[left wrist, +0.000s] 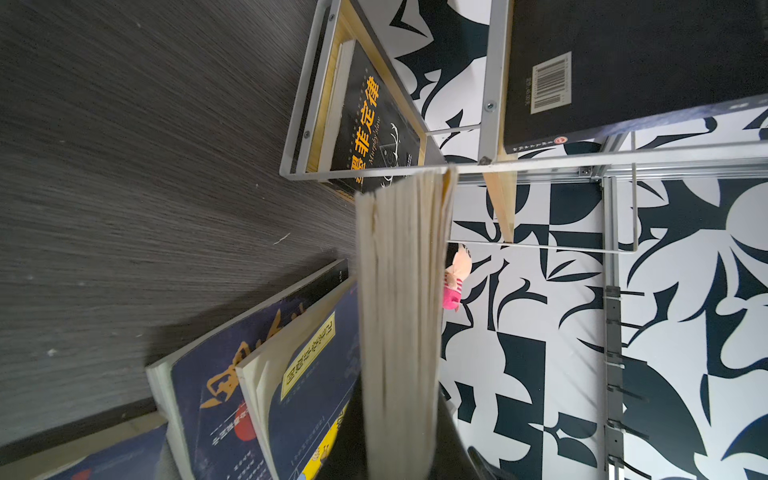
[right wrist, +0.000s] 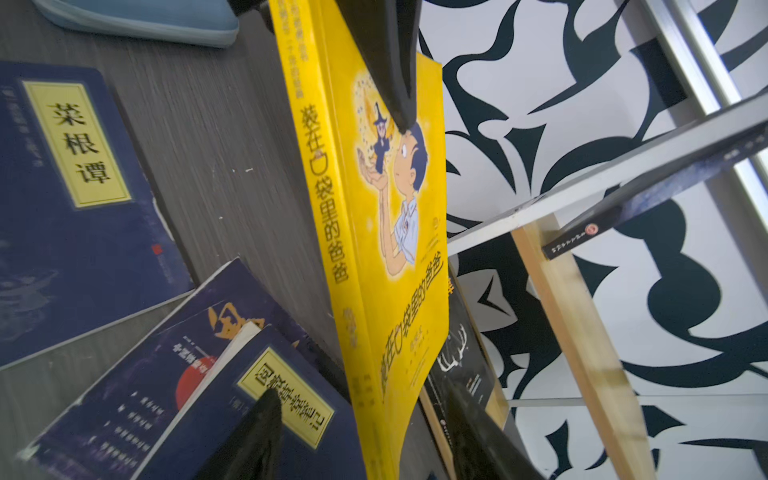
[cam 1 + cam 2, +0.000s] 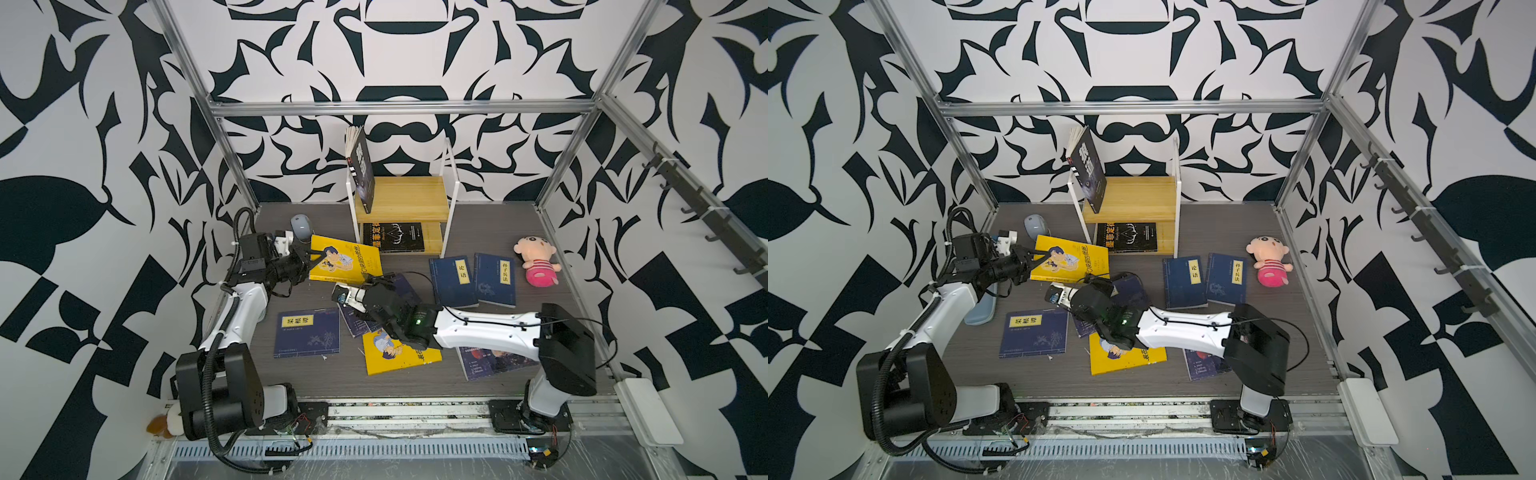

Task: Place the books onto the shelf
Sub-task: 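Lift the yellow book with the right gripper and carry it toward the shelf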

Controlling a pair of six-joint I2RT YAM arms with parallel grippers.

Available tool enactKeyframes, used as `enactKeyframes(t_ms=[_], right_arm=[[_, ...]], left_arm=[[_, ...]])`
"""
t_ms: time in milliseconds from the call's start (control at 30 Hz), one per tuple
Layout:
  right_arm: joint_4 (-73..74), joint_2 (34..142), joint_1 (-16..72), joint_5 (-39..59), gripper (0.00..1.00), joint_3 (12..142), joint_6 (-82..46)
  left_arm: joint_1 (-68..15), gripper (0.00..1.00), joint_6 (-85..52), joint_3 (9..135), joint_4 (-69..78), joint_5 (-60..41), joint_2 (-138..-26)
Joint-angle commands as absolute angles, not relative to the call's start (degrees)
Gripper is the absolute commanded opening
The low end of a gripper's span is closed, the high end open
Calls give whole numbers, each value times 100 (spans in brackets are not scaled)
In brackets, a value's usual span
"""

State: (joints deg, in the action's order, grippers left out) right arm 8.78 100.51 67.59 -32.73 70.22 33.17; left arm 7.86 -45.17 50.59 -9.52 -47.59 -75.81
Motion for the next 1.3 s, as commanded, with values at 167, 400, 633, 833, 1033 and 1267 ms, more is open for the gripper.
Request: enactKeyframes(t_ms=[167,400,633,833,1033,1267], right_arm=[[1739,10750,6703,-3748,65,7844,4067],[1928,11157,6600,-3812,21,8238,4184],[2061,10846,6598,-3854,0,7916,4180],[2040,10092,6601,-3622,0,7325,3423],[2272,9182,6549,-3401,0,6675,2438],[2786,8181,6307,-3075,0,6226,1365]], left_arm=[[757,0,-4614,5130,-922,-5035,-7426],[710,0,-4558,5063,-914,-5001,-7406],[724,49,-4340,4997,-912,-4831,-7348],[967,98,-3805,5328,-1395,-4288,-7047],[1040,100,-2731,5868,-2134,-3687,-6745],[1040,100,-1823,5907,-2820,-2910,-6203]])
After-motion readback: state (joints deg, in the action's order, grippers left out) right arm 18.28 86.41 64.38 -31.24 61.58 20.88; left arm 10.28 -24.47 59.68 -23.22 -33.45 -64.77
